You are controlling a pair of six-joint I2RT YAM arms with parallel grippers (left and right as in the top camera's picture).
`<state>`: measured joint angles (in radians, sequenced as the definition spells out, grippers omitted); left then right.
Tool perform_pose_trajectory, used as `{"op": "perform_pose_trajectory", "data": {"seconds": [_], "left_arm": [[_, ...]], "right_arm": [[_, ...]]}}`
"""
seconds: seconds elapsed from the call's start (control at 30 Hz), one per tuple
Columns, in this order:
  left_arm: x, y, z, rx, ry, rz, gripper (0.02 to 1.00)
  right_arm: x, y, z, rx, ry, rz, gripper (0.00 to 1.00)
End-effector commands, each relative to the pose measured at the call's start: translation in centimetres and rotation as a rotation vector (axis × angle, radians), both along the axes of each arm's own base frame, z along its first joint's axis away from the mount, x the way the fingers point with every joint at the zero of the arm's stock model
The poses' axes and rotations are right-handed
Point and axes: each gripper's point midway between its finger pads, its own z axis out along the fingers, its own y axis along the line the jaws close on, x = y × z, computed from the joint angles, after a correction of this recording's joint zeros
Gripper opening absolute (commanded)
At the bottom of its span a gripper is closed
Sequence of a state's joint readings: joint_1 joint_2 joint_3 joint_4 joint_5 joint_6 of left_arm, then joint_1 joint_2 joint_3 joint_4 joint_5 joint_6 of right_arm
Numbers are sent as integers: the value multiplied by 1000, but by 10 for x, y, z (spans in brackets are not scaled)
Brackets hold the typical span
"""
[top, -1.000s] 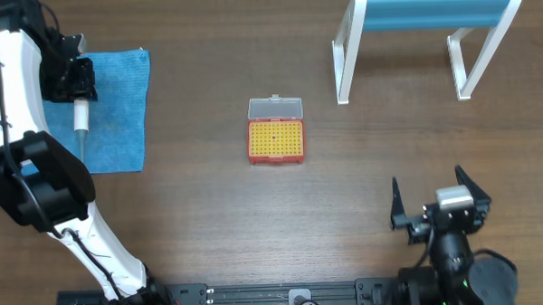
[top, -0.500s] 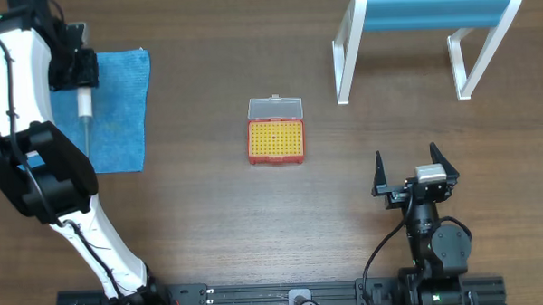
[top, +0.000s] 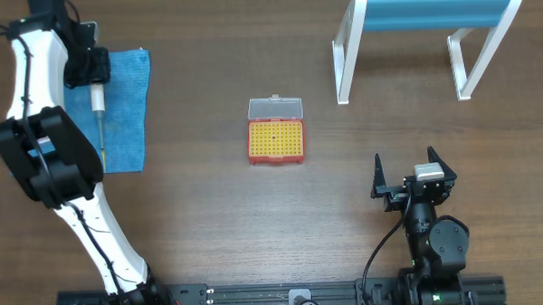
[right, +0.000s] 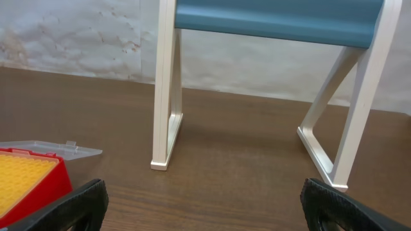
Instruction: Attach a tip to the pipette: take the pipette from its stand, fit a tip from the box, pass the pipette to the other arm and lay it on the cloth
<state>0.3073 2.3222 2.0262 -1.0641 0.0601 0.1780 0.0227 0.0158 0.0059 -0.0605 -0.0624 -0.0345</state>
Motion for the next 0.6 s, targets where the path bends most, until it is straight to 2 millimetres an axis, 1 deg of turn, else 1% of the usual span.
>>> {"op": "perform_pose_trajectory", "data": {"seconds": [0.03, 0.3, 0.47, 0.6], "left_arm": [[10, -5, -10, -5, -7, 1, 25], [14, -5, -11, -16, -20, 40, 27], [26, -10, -8, -47, -75, 37, 25], [28, -10, -7, -55, -82, 44, 27]], "right_arm": [[0, 0, -1, 15, 4, -3, 974], [0, 0, -1, 15, 4, -3, 974], [0, 0, -1, 15, 4, -3, 974], [0, 0, -1, 15, 4, -3, 974]]}}
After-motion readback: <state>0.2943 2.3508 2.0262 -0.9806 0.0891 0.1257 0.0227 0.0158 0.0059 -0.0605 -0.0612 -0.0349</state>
